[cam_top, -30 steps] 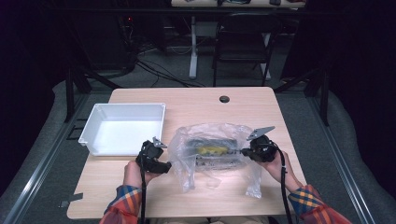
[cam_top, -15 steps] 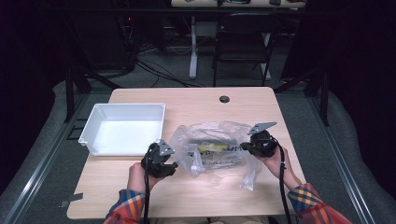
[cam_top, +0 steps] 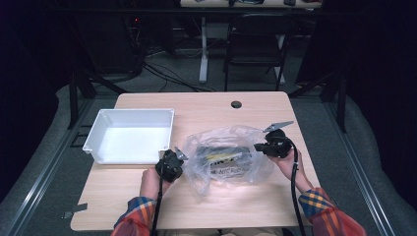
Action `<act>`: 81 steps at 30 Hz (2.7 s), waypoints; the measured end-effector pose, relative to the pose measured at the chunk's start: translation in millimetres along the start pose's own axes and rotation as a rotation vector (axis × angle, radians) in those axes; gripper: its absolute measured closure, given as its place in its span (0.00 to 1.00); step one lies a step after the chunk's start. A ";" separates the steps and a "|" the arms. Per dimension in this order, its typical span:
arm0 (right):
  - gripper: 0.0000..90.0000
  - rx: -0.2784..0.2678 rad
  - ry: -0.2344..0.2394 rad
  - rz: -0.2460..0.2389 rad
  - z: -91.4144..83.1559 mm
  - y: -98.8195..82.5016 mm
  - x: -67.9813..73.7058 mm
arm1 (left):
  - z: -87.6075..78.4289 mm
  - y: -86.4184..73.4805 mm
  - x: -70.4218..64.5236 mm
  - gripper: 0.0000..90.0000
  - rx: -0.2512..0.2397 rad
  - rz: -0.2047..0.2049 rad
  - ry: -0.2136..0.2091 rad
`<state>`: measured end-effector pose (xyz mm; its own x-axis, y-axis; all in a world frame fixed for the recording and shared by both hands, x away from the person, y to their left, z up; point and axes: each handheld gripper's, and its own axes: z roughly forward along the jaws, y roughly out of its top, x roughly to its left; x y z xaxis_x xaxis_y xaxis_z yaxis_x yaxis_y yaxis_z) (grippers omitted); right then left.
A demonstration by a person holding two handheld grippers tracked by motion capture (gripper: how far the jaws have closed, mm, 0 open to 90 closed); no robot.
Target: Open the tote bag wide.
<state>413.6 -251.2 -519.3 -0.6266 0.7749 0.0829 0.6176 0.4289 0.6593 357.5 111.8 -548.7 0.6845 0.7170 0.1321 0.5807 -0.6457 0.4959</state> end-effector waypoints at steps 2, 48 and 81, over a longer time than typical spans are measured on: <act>1.00 0.004 -0.014 0.003 2.6 -0.1 -1.7 | 1.0 -0.4 0.8 1.00 0.008 -0.004 -0.005; 1.00 0.040 -0.036 -0.026 6.9 -4.3 0.3 | -78.4 8.1 -6.3 0.41 -0.201 0.031 -0.135; 1.00 0.186 -0.029 -0.102 24.4 -13.5 10.3 | 17.0 25.6 5.9 0.99 -0.041 -0.112 -0.030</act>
<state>410.4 -237.7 -545.6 -0.6783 0.7347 -0.0002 0.6302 0.5820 0.5139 383.9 95.0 -549.8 0.6297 0.7753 0.0485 0.6359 -0.5503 0.5412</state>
